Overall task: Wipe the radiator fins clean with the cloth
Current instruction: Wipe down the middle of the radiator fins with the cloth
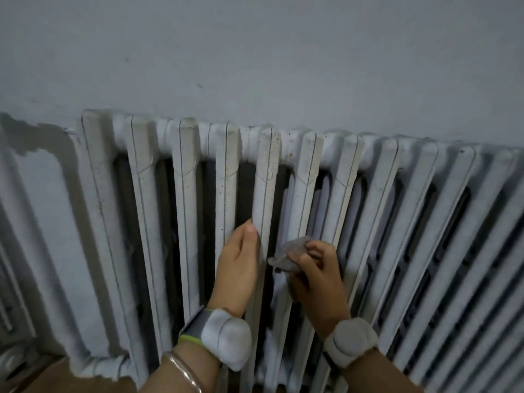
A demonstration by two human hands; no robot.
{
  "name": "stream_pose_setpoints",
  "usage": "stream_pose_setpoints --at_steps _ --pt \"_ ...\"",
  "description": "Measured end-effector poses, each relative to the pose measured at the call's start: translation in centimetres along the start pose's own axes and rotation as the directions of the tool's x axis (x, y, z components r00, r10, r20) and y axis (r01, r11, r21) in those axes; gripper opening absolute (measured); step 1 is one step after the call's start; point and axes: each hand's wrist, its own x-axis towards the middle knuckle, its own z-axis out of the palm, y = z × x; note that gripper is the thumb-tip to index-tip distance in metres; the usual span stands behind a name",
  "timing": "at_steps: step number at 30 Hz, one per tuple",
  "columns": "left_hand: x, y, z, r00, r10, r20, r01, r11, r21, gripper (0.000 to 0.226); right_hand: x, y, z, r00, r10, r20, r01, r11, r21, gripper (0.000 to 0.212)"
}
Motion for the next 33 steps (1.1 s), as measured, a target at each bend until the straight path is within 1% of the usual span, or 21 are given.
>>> stream_pose_setpoints --at_steps 1,2,4,5,7,8,10,11,13,14,17,19,21,23,25,29,33 --pt "0.0 0.0 0.0 1.0 0.005 -0.002 -0.005 1.0 0.0 0.019 -0.1 -0.1 0.0 1.0 0.027 0.009 -0.027 1.0 0.015 0.02" --pt "0.0 0.0 -0.1 1.0 0.009 -0.007 -0.009 1.0 0.002 0.022 -0.3 -0.1 -0.3 0.999 0.007 0.031 -0.008 1.0 0.014 0.02" --pt "-0.2 0.3 -0.2 1.0 0.021 -0.02 -0.021 1.0 0.018 0.036 -0.7 0.1 -0.5 0.997 -0.03 0.065 0.029 1.0 0.009 0.018" --pt "-0.3 0.6 -0.3 0.999 0.035 -0.024 -0.034 0.999 0.025 0.039 -0.7 0.2 -0.7 0.996 -0.022 0.083 0.022 1.0 0.007 0.018" --pt "-0.7 1.1 -0.4 0.996 0.075 -0.036 -0.075 0.997 0.026 0.04 -0.4 0.0 -2.0 0.994 -0.072 0.086 0.075 0.997 -0.031 0.021" --pt "-0.9 1.3 -0.5 0.993 0.105 -0.052 -0.104 0.994 0.019 0.04 0.0 -0.4 -2.9 0.995 -0.08 0.065 0.08 0.997 0.008 0.022" --pt "-1.3 1.7 -0.5 0.979 0.18 -0.095 -0.183 0.983 -0.022 0.037 1.1 -1.5 -4.5 0.999 -0.031 -0.043 0.033 0.997 0.065 0.022" --pt "-1.6 1.9 -0.4 0.97 0.219 -0.108 -0.226 0.973 -0.051 0.035 1.9 -1.9 -5.2 0.99 -0.042 -0.132 0.048 0.998 0.041 0.023" --pt "-2.1 2.2 -0.2 0.962 0.258 -0.09 -0.266 0.958 -0.106 0.033 3.3 -2.6 -6.1 0.935 -0.108 -0.337 0.109 0.994 -0.016 0.025" --pt "-2.4 2.4 0.2 0.962 0.266 -0.059 -0.272 0.955 -0.122 0.033 4.0 -2.7 -6.4 0.906 -0.124 -0.404 0.124 0.992 -0.025 0.025" --pt "-2.4 2.1 1.4 0.967 0.253 0.03 -0.248 0.961 -0.121 0.034 5.7 -2.1 -7.4 0.87 -0.103 -0.482 0.119 0.993 0.002 0.026" --pt "-2.0 1.5 2.5 0.972 0.226 0.066 -0.222 0.973 -0.067 0.036 6.8 -1.8 -8.1 0.853 -0.09 -0.515 0.119 0.993 0.023 0.026" --pt "-1.5 1.2 3.4 0.978 0.188 0.093 -0.186 0.982 -0.027 0.04 7.8 -1.4 -8.5 0.826 -0.102 -0.554 0.117 0.993 -0.008 0.027" --pt "-1.2 1.0 3.9 0.982 0.146 0.12 -0.144 0.989 -0.023 0.044 8.7 -1.3 -8.4 0.816 -0.114 -0.567 0.106 0.993 -0.048 0.028" --pt "-0.9 0.8 4.3 0.984 0.116 0.139 -0.112 0.993 -0.035 0.047 9.2 -1.0 -8.0 0.824 -0.118 -0.555 0.108 0.993 -0.05 0.029" --pt "-0.3 0.3 4.9 0.985 0.107 0.138 -0.101 0.994 -0.05 0.046 8.7 -0.4 -7.2 0.844 -0.125 -0.522 0.148 0.989 0.002 0.029" --pt "-0.1 0.2 5.2 0.989 0.08 0.126 -0.071 0.995 -0.074 0.044 8.0 0.3 -6.8 0.863 -0.119 -0.49 0.14 0.99 0.006 0.027"
